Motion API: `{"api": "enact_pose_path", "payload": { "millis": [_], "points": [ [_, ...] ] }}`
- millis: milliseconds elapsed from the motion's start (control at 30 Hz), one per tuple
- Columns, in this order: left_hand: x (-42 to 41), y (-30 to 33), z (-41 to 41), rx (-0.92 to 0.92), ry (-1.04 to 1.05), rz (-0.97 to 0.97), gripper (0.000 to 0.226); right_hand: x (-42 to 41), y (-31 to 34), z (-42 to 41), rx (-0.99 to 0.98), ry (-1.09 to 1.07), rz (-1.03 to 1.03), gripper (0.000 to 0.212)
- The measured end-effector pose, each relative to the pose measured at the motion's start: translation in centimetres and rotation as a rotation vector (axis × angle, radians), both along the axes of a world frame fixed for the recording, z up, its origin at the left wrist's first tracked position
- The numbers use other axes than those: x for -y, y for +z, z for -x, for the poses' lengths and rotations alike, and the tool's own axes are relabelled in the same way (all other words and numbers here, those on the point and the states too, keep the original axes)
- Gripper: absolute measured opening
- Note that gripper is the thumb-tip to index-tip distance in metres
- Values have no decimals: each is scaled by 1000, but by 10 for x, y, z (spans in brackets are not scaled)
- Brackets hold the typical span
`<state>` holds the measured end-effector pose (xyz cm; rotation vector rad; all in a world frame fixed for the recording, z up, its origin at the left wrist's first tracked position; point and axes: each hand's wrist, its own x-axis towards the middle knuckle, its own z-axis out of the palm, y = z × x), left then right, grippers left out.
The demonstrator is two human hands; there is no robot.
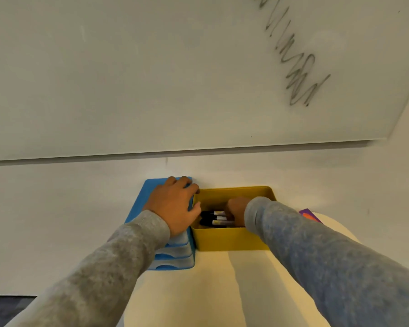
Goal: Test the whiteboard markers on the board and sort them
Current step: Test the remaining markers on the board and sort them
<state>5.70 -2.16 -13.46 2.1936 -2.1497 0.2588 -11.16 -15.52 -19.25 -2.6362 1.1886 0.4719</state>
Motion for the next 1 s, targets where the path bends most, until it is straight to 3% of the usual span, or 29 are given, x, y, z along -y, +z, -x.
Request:
{"api": "enact_pose_path", "payload": {
  "millis": [300, 567, 733, 867, 933, 1000],
  "points": [
    [3, 8, 13, 44, -9, -14, 44, -10, 50, 32, 225, 56, 95, 15],
    [6, 41, 36, -70, -209, -17, 36, -27, 126, 81, 590, 101, 111, 9],
    [-1, 71, 52, -238, -311, 104, 27, -40, 161, 108, 1041, 25, -129, 5],
    [-8, 88, 70, -446, -372, 218, 40, -55, 165, 106, 1549, -188, -572, 11],
    [-10, 92, 82, -504, -384, 227, 40, -64, 167, 100, 1673, -249, -713, 16],
    [-11, 94, 91, -511, -374, 224, 33, -72, 172, 94, 1687, -252, -702, 15]
  ]
}}
